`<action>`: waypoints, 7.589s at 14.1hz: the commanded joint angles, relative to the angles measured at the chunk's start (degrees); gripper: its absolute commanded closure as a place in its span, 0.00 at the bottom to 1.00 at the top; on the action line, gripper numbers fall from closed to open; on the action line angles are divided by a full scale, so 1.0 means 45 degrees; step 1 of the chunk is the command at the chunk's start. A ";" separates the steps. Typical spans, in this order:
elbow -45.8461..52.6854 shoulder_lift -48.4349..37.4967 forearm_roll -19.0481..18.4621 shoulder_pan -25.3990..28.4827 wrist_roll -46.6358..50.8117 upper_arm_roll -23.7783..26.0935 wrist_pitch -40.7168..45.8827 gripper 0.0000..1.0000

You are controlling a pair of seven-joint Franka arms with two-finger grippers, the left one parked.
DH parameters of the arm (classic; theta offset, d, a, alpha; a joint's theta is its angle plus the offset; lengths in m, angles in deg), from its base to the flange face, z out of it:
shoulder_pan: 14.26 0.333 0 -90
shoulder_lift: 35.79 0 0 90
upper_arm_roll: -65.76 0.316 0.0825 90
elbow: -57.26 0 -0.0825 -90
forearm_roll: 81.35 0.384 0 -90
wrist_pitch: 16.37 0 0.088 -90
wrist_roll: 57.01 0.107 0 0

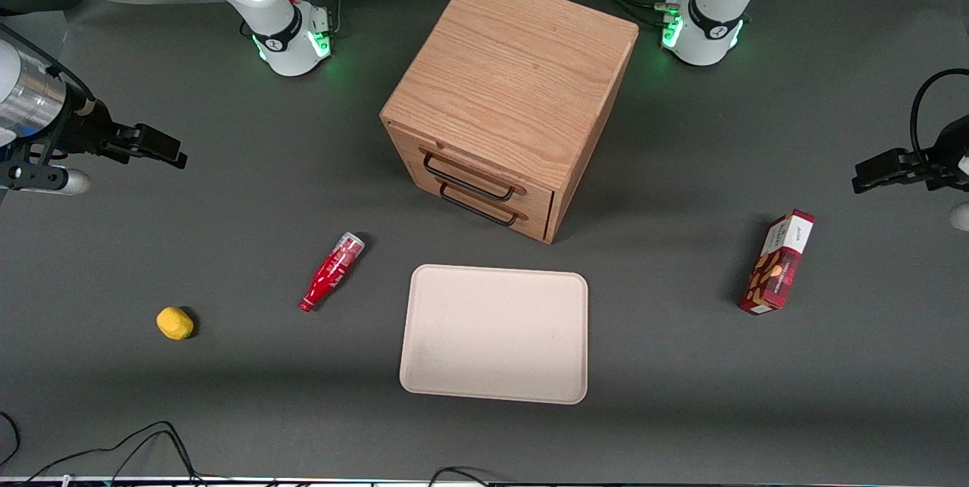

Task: Place coke bottle on tray
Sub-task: 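Move the open right gripper down over the red Coca-Cola bottle, then close the right gripper around the bottle's body, then lift the bottle and turn it upright with the right gripper, then carry the upright bottle over the cream tray and lower it, then open the right gripper to release the bottle on the tray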

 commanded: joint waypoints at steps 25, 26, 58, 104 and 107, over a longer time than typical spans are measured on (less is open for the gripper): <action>-0.3865 0.5910 -0.0671 0.0587 0.7663 0.2023 -1.0463 0.00; -0.3865 0.6086 -0.0671 0.0587 0.7682 0.2004 -1.0717 0.00; -0.1761 0.3435 -0.1452 0.0392 0.7099 0.2003 -0.4932 1.00; 0.9807 1.4994 -0.1062 0.3536 0.3932 0.1769 -0.7634 0.00; 0.9807 1.4974 -0.1062 0.3516 0.3932 0.1769 -0.7595 0.00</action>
